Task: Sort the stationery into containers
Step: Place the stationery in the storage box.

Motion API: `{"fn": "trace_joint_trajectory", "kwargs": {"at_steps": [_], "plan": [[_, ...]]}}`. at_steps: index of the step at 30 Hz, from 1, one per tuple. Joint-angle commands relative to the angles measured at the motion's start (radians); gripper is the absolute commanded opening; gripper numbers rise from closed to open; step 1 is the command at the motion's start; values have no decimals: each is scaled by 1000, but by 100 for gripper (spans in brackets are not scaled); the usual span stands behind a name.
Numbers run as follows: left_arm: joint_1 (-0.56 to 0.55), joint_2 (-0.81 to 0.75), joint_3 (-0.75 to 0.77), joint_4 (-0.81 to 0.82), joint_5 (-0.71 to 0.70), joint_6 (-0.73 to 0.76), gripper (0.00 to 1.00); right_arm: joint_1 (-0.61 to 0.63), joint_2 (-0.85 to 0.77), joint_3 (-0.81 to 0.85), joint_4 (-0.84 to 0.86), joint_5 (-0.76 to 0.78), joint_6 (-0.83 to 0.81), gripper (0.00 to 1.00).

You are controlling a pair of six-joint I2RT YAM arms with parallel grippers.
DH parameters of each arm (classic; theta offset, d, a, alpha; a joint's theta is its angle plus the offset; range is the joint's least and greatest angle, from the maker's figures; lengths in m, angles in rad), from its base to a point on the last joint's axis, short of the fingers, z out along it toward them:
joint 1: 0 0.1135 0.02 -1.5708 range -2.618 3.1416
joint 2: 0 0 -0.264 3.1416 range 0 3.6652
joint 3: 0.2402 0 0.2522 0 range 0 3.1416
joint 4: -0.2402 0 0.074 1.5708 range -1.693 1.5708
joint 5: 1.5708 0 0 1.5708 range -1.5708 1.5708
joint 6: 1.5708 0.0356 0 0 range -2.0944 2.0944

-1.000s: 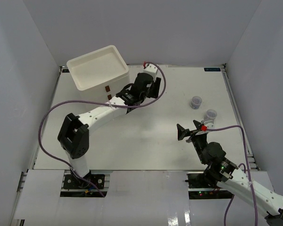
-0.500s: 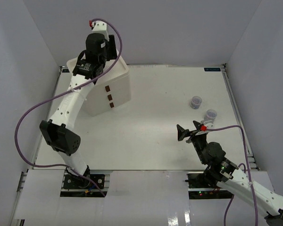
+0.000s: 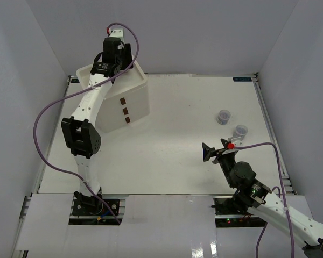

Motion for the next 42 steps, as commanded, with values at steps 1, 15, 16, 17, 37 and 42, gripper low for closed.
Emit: {"fn": "trace_joint_trajectory", "kwargs": {"at_steps": [1,15,16,17,37,42], "plan": [[16,12,54,7,25,-11,45,-3,12,29,21,32,10,90],[16,-29,65,39,100,3,87,-3,116,81,-5,137,88,92],[16,-73,56,44,115,0,89,-3,129,102,-25,162,98,92],[16,-97,37,47,130,-3,94,-7,156,115,-33,208,102,93],[5,-1029,-1118,225,534,-52,98,-752,693,394,-99,-238,142,90],[-11,-1172,-1354,354,577,-49,98,-847,865,467,-97,-303,150,90]]}}
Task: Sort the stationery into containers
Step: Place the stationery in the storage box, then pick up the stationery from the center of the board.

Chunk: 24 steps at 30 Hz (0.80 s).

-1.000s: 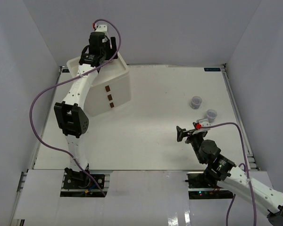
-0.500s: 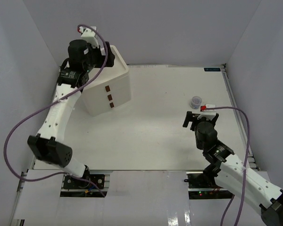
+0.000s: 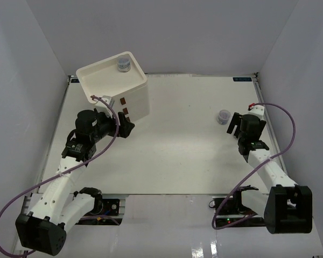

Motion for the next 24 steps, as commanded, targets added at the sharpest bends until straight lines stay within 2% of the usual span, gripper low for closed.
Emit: {"fn": "trace_joint_trajectory", "kwargs": {"at_steps": [1,5,9,19,23,24], "plan": [[-20,-59,-79,101,55,3,98,-46,106,72,33,-86,17,90],[-26,-65,-171,136,13,8,98,-109,203,89,71,-155,9,90],[-26,-76,-185,129,-8,-2,98,-135,290,102,99,-159,6,90],[-26,-46,-191,130,16,-8,98,-145,378,117,150,-185,-70,94],[-26,-46,-196,132,16,-8,98,-145,393,111,173,-217,-97,100],[-26,-48,-197,130,19,-6,98,-145,393,100,182,-220,-101,97]]}}
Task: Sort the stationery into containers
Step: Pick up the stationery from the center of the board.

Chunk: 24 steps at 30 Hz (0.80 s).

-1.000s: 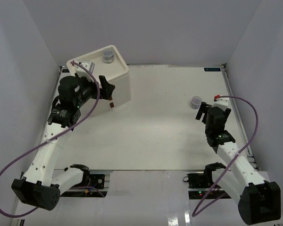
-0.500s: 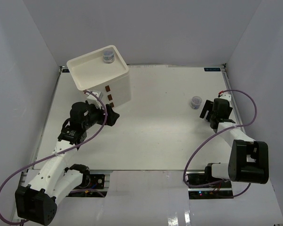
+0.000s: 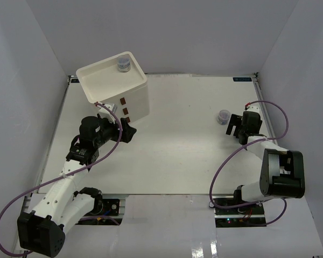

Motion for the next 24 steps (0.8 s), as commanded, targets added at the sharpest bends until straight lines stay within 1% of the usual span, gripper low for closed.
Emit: {"fn": "trace_joint_trajectory", "kwargs": {"at_steps": [1,3,4,7,9,10,12,13,14,16,18,19,21,22,24], "plan": [[-2,-3,-13,17,18,-3,98,-2,3,18,78,-32,-47,95],[-2,4,-11,17,30,0,98,-2,-11,10,76,-35,-62,87],[-2,10,-11,17,36,0,98,-2,-19,-2,87,-59,-73,79],[-2,11,-10,18,52,-1,98,7,-71,-51,121,-120,-96,68],[-2,14,-13,18,52,0,98,16,-120,-77,153,-145,-108,65],[-2,17,-11,17,58,0,98,28,-132,-94,156,-162,-114,62],[-2,22,-11,17,67,0,98,42,-164,-105,156,-180,-114,60],[-2,25,-11,17,81,0,98,53,-177,-108,154,-220,-135,59],[-2,27,-11,18,88,-1,98,89,-192,-116,156,-237,-151,58],[-2,30,-10,23,108,-1,98,148,-241,-127,165,-341,-172,56],[-4,37,-11,33,147,0,98,198,-288,-131,168,-392,-229,56],[-5,43,-7,33,154,0,98,244,-299,-127,161,-463,-249,56],[-5,63,1,26,170,-9,98,310,-319,-91,121,-531,-296,56],[-5,70,12,23,176,-19,98,329,-324,-79,110,-598,-307,56],[-5,80,24,17,203,-56,98,385,-339,-53,107,-660,-327,56]]}}
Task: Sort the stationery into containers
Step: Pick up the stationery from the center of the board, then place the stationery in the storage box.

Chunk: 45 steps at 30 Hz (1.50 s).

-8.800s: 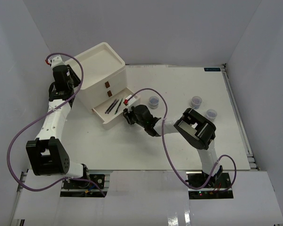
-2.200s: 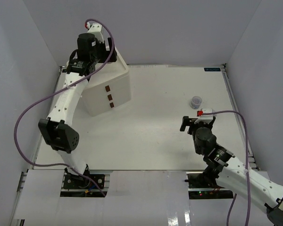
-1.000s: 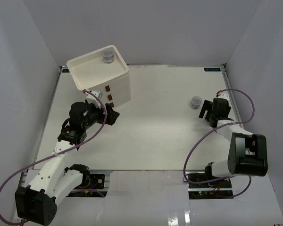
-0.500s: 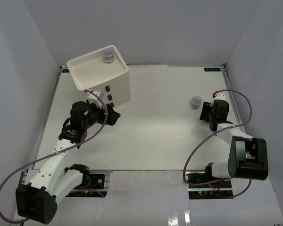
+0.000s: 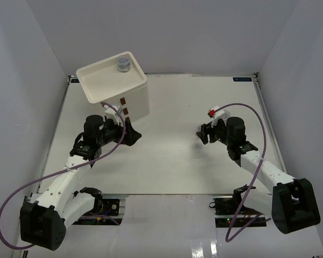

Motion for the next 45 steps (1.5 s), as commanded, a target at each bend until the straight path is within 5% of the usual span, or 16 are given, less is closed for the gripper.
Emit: {"fn": "trace_joint_trajectory", "kwargs": {"at_steps": [1,10,25,35,45], "plan": [[-4,16,51,4,74,-59,98,75,-32,72,18,-221,-84,56],[-16,45,148,-39,92,-390,98,267,43,223,-6,-318,-136,58],[-229,173,220,-19,-54,-501,98,378,172,363,-15,-327,-176,58],[-229,124,191,66,81,-172,98,381,189,399,-130,-406,-237,59],[-229,68,114,112,243,328,98,379,217,504,-365,-493,-340,58]]}}
